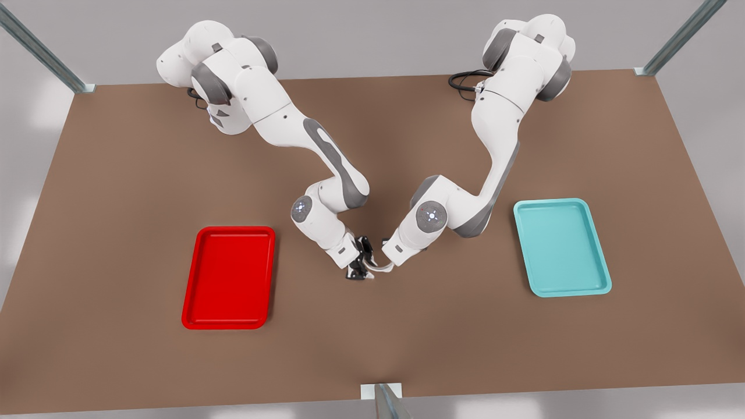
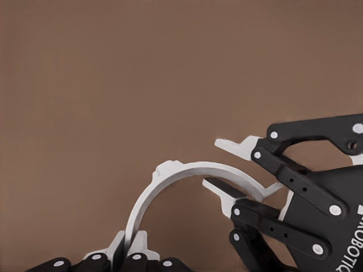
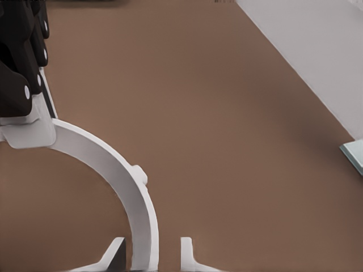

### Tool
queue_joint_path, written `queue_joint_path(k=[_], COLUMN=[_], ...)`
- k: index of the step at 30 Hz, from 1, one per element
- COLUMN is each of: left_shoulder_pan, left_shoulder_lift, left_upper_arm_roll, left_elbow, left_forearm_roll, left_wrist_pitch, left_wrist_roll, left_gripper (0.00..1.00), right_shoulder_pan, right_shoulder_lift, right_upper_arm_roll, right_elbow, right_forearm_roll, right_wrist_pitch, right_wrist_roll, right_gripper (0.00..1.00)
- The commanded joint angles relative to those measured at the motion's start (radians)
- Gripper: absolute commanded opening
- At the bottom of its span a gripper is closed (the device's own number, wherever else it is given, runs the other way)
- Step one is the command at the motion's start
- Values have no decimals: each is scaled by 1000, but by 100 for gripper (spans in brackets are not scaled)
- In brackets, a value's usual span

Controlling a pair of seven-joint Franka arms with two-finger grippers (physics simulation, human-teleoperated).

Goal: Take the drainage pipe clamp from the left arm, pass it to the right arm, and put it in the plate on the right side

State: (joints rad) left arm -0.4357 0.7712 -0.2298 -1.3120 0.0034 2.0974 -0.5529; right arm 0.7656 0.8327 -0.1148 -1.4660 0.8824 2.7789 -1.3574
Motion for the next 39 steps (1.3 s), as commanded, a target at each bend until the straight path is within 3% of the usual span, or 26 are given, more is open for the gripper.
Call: queue_joint_path(k=[1, 2, 7, 9, 11, 13, 16, 17, 18, 19, 20, 23, 25, 28, 33, 34, 39], left_shoulder_pan=[0, 2, 3, 23, 182, 336, 429, 463, 494, 468, 408, 394, 397, 394, 403, 402, 403], left_shoulder_lift=[-1, -1, -3, -6, -30, -52, -151, -174, -204, -424, -529, -494, -457, -457, -460, -460, -471], left_upper_arm_roll=[0, 0, 1, 6, 4, 4, 9, 7, 0, 53, 122, 132, 132, 126, 115, 113, 113], left_elbow=[0, 0, 40, 137, 306, 312, 312, 312, 309, -3, -174, -135, -138, -145, -142, -141, -141], left_forearm_roll=[-3, -3, -2, 0, 0, 3, 139, 141, 138, 133, 127, 40, 43, 40, 46, 46, 46], left_wrist_pitch=[1, 4, -95, -305, -674, -789, -922, -973, -998, -835, -711, -758, -743, -774, -766, -766, -771], left_wrist_roll=[-4, 4, 1, 4, 113, 272, 396, 442, 484, 567, 567, 567, 568, 571, 573, 573, 573], left_gripper=[22, 100, 100, 100, 100, 100, 100, 100, 100, 100, 100, 100, 100, 100, 100, 100, 100], right_shoulder_pan=[0, 0, 0, -2, -2, -18, -35, -35, -35, -38, -52, -161, -192, -147, -134, -134, -134], right_shoulder_lift=[-1, -1, -1, -4, -7, -23, -208, -260, -331, -388, -400, -371, -316, -198, -167, -162, -168], right_upper_arm_roll=[0, 0, 0, -2, -3, -17, -272, -330, -397, -473, -520, -592, -588, -565, -551, -551, -552], right_elbow=[6, 9, 15, 15, 15, 1, -177, -243, -338, -408, -428, -459, -484, -485, -485, -482, -478], right_forearm_roll=[3, 4, 1, 0, 0, -2, -19, -51, -156, -247, -290, -304, -252, -7, 82, 86, 84], right_wrist_pitch=[-2, -4, -4, -4, -5, -70, -432, -467, -493, -493, -493, -480, -438, -414, -406, -407, -424], right_wrist_roll=[-15, -14, -14, -14, -14, -15, -158, -229, -247, -299, -345, -529, -539, -644, -657, -657, -657], right_gripper=[21, 21, 21, 21, 21, 21, 21, 21, 21, 21, 21, 21, 21, 21, 21, 100, 100])
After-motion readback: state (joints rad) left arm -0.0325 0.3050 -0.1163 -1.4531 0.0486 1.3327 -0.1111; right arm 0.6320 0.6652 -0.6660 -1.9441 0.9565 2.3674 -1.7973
